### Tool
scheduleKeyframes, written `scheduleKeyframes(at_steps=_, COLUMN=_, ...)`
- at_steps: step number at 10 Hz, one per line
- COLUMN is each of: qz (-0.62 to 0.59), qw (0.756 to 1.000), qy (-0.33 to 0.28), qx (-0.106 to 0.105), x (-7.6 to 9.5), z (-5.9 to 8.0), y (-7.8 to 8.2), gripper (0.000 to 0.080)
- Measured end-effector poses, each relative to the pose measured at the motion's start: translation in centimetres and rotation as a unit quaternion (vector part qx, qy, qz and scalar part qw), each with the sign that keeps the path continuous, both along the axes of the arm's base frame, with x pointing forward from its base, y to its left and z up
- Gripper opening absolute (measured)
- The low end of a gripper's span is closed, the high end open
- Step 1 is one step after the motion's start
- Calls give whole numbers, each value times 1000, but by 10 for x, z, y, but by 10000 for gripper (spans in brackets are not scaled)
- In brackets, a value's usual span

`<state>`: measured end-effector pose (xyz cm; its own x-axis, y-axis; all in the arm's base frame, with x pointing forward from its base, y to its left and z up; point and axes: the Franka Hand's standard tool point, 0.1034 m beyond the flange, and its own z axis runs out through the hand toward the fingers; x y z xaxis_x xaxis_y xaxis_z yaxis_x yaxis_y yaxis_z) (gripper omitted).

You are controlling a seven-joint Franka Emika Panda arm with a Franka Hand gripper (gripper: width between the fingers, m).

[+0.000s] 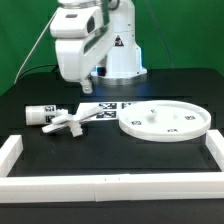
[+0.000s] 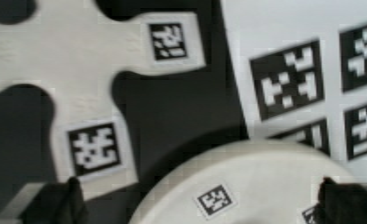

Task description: Assemble round table

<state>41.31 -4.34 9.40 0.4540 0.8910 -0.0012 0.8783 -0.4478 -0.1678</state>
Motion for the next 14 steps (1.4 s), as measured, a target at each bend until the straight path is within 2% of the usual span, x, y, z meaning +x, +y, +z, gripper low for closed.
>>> scheduleKeyframes(at_steps=2, qz=-79, qw=997, qy=-7, qx=-12, x=14, z=-3, y=43, gripper=649)
scheduleKeyframes(at_steps=3, qz=-104, qw=994, qy=-4, qx=-13, x=21, z=-6, y=57, gripper=649)
scheduleKeyframes(at_steps=8, qz=-103, qw=995, qy=-4, qx=-13, x=19, z=-9, y=56, gripper=649)
scheduleKeyframes(at_steps=10, qz=-184, qw=982, qy=-34, qx=-17, x=13, z=-21, y=81, gripper=649)
scheduleKeyframes(at_steps=12, qz=-217, qw=974, qy=-66, qx=-5, x=20, z=-37, y=101, gripper=649)
scheduleKeyframes(at_steps=13, qz=-217, qw=974, qy=-72, qx=-1, x=16, z=-45, y=101, gripper=649)
scheduleKeyframes(at_steps=14, qz=-217, qw=974, qy=-63, qx=-4, x=14, z=-44, y=100, gripper=649)
